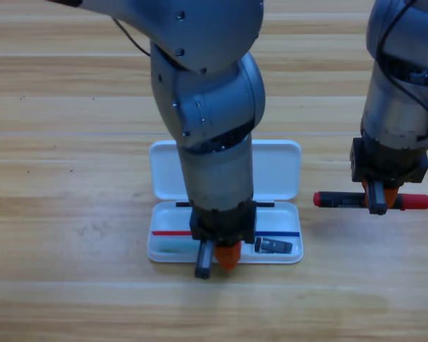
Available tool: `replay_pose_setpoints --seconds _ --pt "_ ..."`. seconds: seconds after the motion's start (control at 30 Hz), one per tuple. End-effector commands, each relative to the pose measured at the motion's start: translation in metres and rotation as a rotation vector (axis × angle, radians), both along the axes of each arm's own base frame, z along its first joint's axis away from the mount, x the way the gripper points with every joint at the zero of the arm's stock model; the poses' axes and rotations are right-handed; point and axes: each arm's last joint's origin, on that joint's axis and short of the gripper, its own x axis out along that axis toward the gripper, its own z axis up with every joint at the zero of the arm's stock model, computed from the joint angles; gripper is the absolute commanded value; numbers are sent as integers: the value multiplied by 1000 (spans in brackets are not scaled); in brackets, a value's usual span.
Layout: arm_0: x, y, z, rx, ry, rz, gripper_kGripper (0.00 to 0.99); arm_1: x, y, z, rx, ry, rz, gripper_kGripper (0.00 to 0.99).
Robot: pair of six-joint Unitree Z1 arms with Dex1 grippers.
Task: Clean up eraser and pencils
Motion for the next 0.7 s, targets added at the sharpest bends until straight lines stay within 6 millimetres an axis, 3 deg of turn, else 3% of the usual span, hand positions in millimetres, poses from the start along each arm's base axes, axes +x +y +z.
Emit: replay_pose_setpoints --seconds 0.03,0.7 --pt "-4 -8 -24 41 19 -28 0 3 -16 -4 -37 25 -36 0" --pt "0 -7 -22 32 -5 -28 0 9 -14 -7 -34 31 -44 0"
